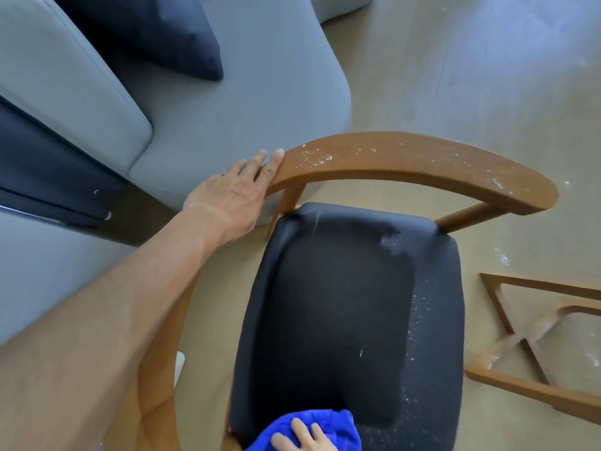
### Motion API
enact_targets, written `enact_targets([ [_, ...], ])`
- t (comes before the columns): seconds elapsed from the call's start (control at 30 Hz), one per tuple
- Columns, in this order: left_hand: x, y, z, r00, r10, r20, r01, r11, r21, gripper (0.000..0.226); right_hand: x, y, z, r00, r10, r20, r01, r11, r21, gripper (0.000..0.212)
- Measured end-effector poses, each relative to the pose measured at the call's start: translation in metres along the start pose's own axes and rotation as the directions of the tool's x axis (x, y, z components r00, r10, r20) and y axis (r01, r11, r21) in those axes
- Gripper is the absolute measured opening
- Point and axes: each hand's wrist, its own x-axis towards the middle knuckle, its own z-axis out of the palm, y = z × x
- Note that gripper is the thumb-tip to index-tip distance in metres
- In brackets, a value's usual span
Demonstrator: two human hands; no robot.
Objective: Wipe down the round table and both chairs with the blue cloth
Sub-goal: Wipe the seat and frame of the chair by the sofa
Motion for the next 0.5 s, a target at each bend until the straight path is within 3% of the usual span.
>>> enact_targets([
  [0.07, 0.000, -0.001, 0.000, 1.000, 0.004, 0.005, -0.004, 1.000, 0.007, 0.072, -0.007, 0.021, -0.015, 1.000, -0.025, -0.010, 0.027, 0.961, 0.277, 0.042],
  [0.17, 0.000, -0.001, 0.000, 1.000, 0.005, 0.019, -0.005, 1.000, 0.007, 0.069, 0.010, 0.081, -0.038, 0.956, -0.216, -0.197, 0.233, 0.970, 0.068, 0.054],
  [0.2, 0.000, -0.001, 0.000, 1.000, 0.002, 0.024, -0.003, 1.000, 0.007, 0.069, 0.026, 0.113, -0.057, 0.948, -0.182, -0.261, 0.185, 0.983, -0.015, 0.059],
  [0.27, 0.002, -0.001, 0.000, 1.000, 0.005, 0.024, -0.005, 1.000, 0.018, 0.070, 0.067, 0.177, -0.098, 0.901, 0.022, -0.434, -0.069, 0.993, -0.093, 0.063],
  [0.37, 0.002, -0.002, 0.001, 1.000, 0.004, 0.019, -0.004, 1.000, 0.030, 0.070, 0.104, 0.245, -0.126, 0.886, 0.264, -0.381, -0.335, 0.932, -0.136, 0.061],
  [0.43, 0.002, -0.003, 0.003, 1.000, 0.004, 0.019, -0.005, 1.000, 0.029, 0.071, 0.104, 0.264, -0.118, 0.854, 0.407, -0.325, -0.445, 0.894, -0.050, 0.060],
  [0.5, 0.003, -0.004, 0.004, 1.000, 0.011, 0.013, -0.011, 1.000, 0.029, 0.071, 0.089, 0.249, -0.102, 0.837, 0.405, -0.369, -0.460, 0.885, -0.073, 0.058],
])
